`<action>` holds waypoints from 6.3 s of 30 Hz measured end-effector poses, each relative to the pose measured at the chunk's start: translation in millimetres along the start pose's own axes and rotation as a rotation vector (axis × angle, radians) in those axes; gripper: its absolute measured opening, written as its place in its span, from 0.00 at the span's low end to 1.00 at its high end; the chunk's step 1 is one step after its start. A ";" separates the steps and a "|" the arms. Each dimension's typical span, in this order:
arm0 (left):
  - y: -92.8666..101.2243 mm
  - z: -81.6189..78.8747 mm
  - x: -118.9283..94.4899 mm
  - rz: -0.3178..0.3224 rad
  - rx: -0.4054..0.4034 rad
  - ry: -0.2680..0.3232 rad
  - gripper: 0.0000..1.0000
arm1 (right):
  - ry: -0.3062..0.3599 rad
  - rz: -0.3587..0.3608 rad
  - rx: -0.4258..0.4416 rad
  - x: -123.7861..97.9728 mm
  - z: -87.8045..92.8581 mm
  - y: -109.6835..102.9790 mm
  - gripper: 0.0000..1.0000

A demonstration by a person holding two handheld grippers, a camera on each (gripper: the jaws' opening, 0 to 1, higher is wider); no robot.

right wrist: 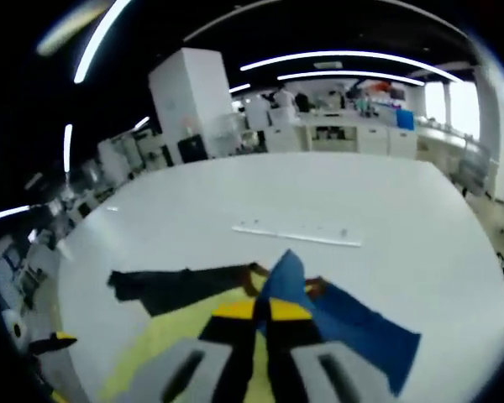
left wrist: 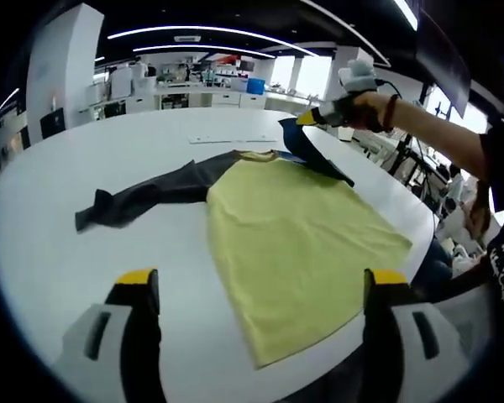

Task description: Fold the garment on the visible template until the final outline fits inside the template.

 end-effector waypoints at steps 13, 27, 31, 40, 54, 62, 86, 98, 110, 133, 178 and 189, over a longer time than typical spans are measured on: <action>0.7 -1.7 -2.3 -0.008 -0.012 -0.001 0.99 | -0.003 -0.059 -0.045 14.8 -3.9 -35.1 0.00; -0.7 1.5 -2.9 -0.010 -0.016 -0.008 0.99 | -0.014 -0.150 -0.112 24.9 -3.8 -74.3 0.00; 1.9 2.4 -2.1 -0.004 -0.016 -0.011 0.99 | -0.023 -0.168 -0.131 26.9 -1.0 -82.1 0.00; -1.2 5.2 -2.8 -0.009 -0.012 -0.019 0.99 | -0.092 -0.278 -0.240 30.0 21.9 -112.4 0.00; 1.6 8.8 -2.1 -0.011 -0.018 -0.028 0.99 | -0.152 -0.328 -0.309 41.5 50.8 -127.6 0.00; 1.9 9.7 -1.9 -0.014 -0.022 -0.028 0.99 | -0.162 -0.285 -0.309 58.4 70.9 -123.3 0.00; -1.0 11.9 -4.4 -0.024 -0.028 -0.026 0.99 | -0.254 -0.338 -0.202 62.3 122.6 -134.7 0.21; -4.7 6.4 -4.2 -0.042 -0.001 -0.013 0.99 | -0.204 -0.284 -0.247 47.3 113.9 -114.9 0.75; -9.5 -2.1 -7.5 -0.059 0.001 0.019 0.99 | -0.161 -0.195 -0.245 23.7 106.6 -64.9 0.98; -14.8 -7.2 -4.1 -0.075 0.022 0.024 0.99 | -0.154 0.006 -0.131 -41.5 125.3 45.0 0.87; -14.2 -9.0 -7.7 -0.082 0.033 0.027 0.99 | -0.184 0.216 -0.024 -79.3 164.6 104.2 0.00; -13.7 -9.3 -4.7 -0.079 0.042 0.021 0.99 | -0.136 0.147 0.031 -80.3 158.1 93.2 0.01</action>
Point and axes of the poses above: the point that each gripper's makers call its tool centre point, and the gripper's own axes: x roughly forward along the fingers, y roughly to its right, z roughly out of its underside, the point moved 2 cm from there along -x, roughly backward along the fingers, and after that the axes turned 7 degrees about -z, right-handed, at the moved point
